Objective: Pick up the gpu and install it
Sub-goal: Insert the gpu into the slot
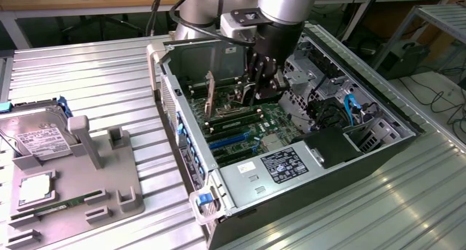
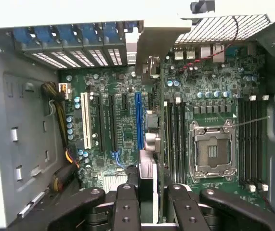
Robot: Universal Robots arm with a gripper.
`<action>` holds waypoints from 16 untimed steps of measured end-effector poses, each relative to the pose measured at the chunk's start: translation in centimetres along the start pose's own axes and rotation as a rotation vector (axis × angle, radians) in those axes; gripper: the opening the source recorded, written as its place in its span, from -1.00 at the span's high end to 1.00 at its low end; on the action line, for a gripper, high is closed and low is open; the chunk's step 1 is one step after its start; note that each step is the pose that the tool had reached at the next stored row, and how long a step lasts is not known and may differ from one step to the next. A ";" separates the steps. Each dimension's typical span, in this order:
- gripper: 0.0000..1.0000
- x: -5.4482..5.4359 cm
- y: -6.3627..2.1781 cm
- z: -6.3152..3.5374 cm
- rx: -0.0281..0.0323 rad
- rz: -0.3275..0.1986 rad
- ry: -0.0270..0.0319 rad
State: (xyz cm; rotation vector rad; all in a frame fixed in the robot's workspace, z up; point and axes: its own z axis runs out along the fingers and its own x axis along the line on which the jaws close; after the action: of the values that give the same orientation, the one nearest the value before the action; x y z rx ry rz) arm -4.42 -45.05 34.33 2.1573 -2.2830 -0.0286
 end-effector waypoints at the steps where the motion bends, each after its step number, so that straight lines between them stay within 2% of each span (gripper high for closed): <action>1: 0.44 0.0 -0.05 1.27 -0.0002 0.000 -0.0001; 2: 0.44 0.0 -0.05 1.69 -0.0062 0.000 0.0003; 16: 0.44 0.0 0.04 2.10 -0.0062 0.000 0.0003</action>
State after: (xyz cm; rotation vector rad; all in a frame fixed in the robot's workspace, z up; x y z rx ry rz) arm -4.49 -45.03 32.24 2.1541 -2.2796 -0.0353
